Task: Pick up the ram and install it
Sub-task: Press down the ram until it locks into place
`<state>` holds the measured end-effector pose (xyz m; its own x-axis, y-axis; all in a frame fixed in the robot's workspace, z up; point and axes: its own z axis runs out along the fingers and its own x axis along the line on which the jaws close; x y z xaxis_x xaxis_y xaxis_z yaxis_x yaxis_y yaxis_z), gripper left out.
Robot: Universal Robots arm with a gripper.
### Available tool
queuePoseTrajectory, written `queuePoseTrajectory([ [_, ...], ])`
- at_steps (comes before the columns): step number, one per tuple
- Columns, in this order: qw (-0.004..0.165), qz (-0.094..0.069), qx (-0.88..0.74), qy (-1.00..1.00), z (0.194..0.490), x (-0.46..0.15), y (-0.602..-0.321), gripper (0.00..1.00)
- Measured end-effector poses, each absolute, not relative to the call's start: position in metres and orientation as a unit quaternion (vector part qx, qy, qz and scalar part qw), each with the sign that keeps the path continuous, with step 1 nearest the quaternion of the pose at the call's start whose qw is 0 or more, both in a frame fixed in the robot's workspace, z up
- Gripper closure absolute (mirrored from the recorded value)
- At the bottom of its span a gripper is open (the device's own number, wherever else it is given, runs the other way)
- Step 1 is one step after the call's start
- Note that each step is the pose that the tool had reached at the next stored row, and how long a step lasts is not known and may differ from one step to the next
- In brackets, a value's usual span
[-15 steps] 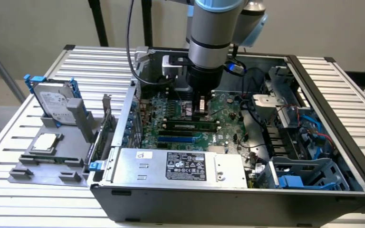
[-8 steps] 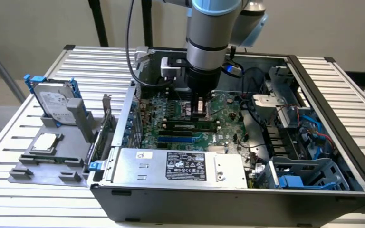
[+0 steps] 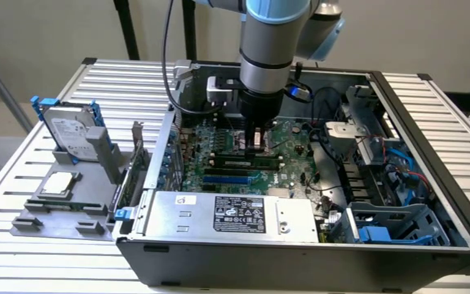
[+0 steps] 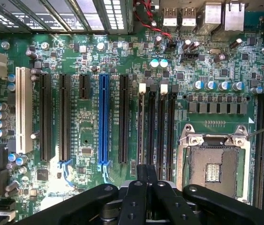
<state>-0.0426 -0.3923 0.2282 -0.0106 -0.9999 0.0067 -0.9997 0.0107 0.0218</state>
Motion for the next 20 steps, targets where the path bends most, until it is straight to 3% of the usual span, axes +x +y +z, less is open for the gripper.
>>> queuePoseTrajectory([
  [6,0.010,-0.006,0.703,-0.711,0.227,-0.043,-0.392,0.89],
  [13,0.011,-0.006,0.703,-0.711,0.257,-0.043,-0.392,0.89],
  [20,0.011,-0.006,0.703,-0.711,0.259,-0.043,-0.392,0.89],
])
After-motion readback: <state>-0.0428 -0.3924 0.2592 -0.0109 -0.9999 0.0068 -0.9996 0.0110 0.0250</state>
